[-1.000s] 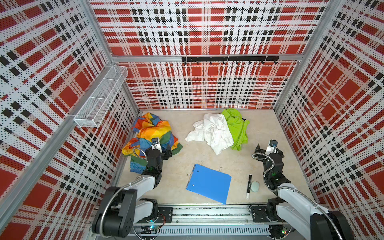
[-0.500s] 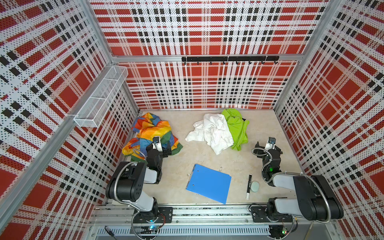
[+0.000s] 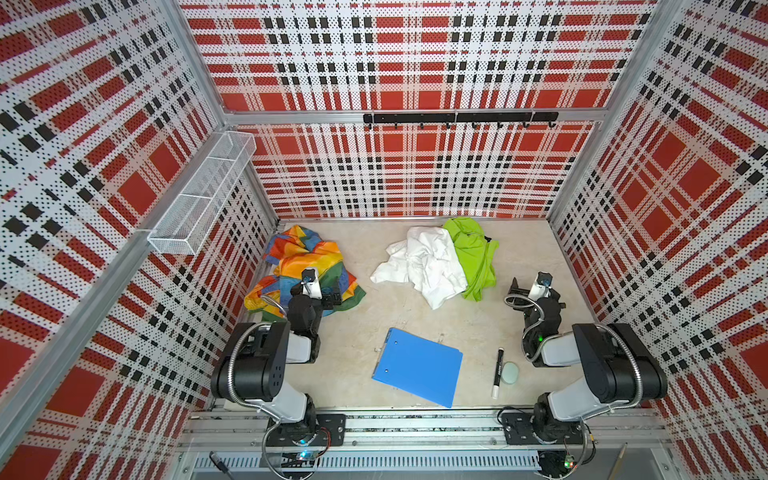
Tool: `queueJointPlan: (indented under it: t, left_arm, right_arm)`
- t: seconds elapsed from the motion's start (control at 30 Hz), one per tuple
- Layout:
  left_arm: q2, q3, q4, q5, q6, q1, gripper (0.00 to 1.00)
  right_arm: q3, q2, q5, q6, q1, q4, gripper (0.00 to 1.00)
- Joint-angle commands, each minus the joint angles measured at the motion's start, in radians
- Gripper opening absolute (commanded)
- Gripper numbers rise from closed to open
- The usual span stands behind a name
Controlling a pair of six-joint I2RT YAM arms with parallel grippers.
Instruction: Pick out a specific cloth from the pile
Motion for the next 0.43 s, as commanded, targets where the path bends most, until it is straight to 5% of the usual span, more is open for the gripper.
queueJointPlan:
  t: [0.0, 0.4]
  left_arm:
    - [0.003, 0.016, 0.019, 0.013, -0.004, 0.002, 0.99]
    - [0.001, 0.016, 0.019, 0.01, 0.0, -0.003, 0.99]
  right_arm:
    - [0.017, 0.006, -0.043, -0.012, -0.003, 0.063, 1.0]
    - [0.018, 0.007, -0.041, -0.014, -0.002, 0.064, 1.0]
